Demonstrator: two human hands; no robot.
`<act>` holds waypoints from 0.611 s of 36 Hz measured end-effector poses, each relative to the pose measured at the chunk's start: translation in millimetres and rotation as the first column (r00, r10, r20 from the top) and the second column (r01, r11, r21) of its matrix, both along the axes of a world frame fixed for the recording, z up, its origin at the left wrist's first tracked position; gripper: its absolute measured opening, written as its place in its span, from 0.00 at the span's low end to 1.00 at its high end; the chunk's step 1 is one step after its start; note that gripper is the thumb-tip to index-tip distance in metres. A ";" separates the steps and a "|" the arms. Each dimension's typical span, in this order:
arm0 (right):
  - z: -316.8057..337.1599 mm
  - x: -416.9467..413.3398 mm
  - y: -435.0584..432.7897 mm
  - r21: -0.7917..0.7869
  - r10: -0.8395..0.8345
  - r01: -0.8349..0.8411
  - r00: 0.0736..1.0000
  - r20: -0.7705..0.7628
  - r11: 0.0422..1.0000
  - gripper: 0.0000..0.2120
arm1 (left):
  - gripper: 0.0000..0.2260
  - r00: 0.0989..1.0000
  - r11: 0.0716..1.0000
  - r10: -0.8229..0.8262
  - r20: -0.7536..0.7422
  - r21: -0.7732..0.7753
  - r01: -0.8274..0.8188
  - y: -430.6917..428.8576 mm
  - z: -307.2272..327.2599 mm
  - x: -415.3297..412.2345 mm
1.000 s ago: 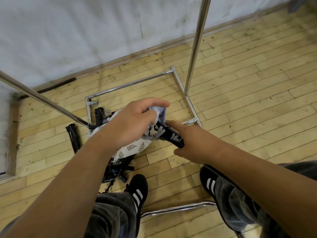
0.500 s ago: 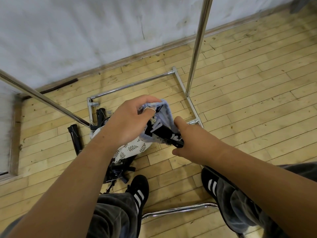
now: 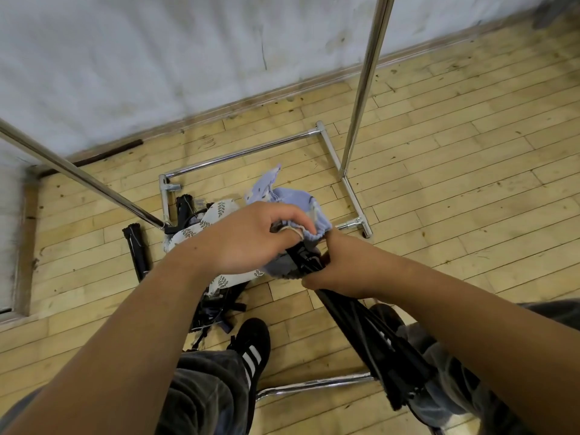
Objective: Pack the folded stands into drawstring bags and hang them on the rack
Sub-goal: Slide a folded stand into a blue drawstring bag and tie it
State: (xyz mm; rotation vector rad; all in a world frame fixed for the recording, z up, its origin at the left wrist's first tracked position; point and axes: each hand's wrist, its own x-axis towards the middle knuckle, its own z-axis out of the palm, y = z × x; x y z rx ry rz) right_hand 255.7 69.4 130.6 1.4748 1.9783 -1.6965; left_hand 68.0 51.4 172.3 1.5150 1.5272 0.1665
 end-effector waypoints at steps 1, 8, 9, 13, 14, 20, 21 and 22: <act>0.5 -0.1 0.6 -0.031 -0.035 0.034 0.999 -0.032 0.999 0.19 | 0.10 1.000 1.000 0.016 -0.012 -0.004 -0.016 0.5 -2.3 -1.1; 7.5 -0.8 2.9 -0.230 -0.165 0.149 0.985 -0.054 0.962 0.27 | 0.11 0.984 0.989 0.149 -0.097 0.003 -0.150 2.7 -13.9 -6.2; 9.1 -0.7 2.7 -0.247 -0.163 0.143 0.985 -0.063 0.958 0.27 | 0.10 0.985 0.989 0.147 -0.094 0.004 -0.147 2.8 -14.4 -6.0; 9.5 -0.7 0.3 -0.243 -0.151 0.127 0.985 -0.085 0.962 0.20 | 0.04 0.987 0.991 0.130 -0.093 0.040 -0.127 2.5 -15.9 -7.6; 9.8 -1.0 -0.1 -0.240 -0.151 0.126 0.984 -0.091 0.963 0.18 | 0.07 0.987 0.991 0.127 -0.097 0.065 -0.121 2.4 -16.4 -8.3; 11.1 -1.9 2.4 -0.236 -0.167 0.137 0.979 -0.112 0.962 0.12 | 0.28 0.981 0.973 0.120 -0.153 0.217 -0.085 1.3 -19.3 -13.9; 11.0 -1.8 2.6 -0.239 -0.171 0.139 0.978 -0.116 0.961 0.11 | 0.26 0.980 0.972 0.106 -0.169 0.227 -0.066 1.7 -19.0 -13.7; 11.2 -1.8 2.5 -0.240 -0.174 0.141 0.977 -0.120 0.960 0.11 | 0.23 0.978 0.972 0.096 -0.185 0.228 -0.052 2.0 -19.8 -13.7</act>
